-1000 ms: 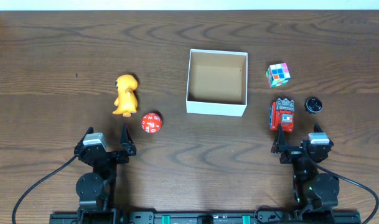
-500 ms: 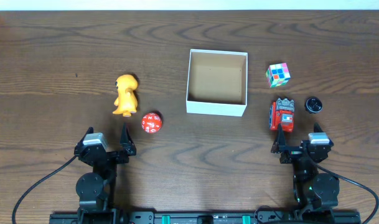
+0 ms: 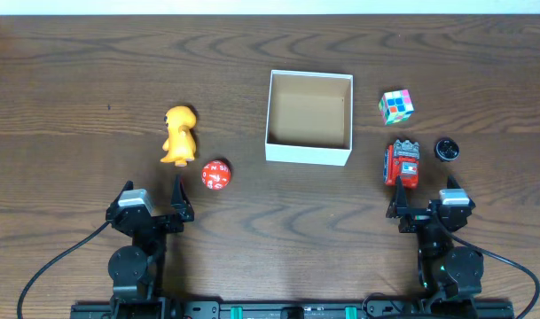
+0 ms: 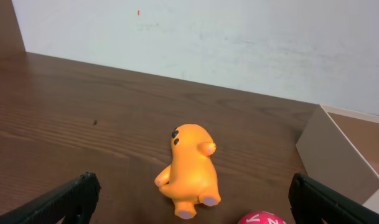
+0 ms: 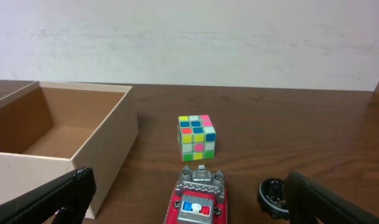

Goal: Pack container

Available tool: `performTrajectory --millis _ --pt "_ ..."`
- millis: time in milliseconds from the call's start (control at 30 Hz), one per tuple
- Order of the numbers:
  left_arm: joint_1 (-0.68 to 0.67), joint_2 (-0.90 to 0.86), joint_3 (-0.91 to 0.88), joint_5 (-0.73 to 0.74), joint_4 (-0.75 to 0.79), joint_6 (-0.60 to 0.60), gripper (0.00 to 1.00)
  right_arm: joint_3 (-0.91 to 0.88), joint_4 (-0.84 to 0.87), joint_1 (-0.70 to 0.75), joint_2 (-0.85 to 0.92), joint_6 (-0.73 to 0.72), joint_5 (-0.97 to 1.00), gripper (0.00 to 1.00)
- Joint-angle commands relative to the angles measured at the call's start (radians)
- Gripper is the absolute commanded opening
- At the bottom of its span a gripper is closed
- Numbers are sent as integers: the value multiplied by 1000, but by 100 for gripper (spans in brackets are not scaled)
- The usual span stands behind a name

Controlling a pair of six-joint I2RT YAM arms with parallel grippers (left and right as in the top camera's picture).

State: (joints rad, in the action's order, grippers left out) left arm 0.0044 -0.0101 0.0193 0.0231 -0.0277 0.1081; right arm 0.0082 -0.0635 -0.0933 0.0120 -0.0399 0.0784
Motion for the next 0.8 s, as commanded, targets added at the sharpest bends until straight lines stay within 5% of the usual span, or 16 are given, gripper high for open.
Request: performTrajectory --millis 0,767 --pt "-3 5 -15 -10 -43 6 98 -3 -3 12 -4 15 3 99" --pt "-3 5 -15 -9 -43 6 98 -3 6 12 -3 11 3 99"
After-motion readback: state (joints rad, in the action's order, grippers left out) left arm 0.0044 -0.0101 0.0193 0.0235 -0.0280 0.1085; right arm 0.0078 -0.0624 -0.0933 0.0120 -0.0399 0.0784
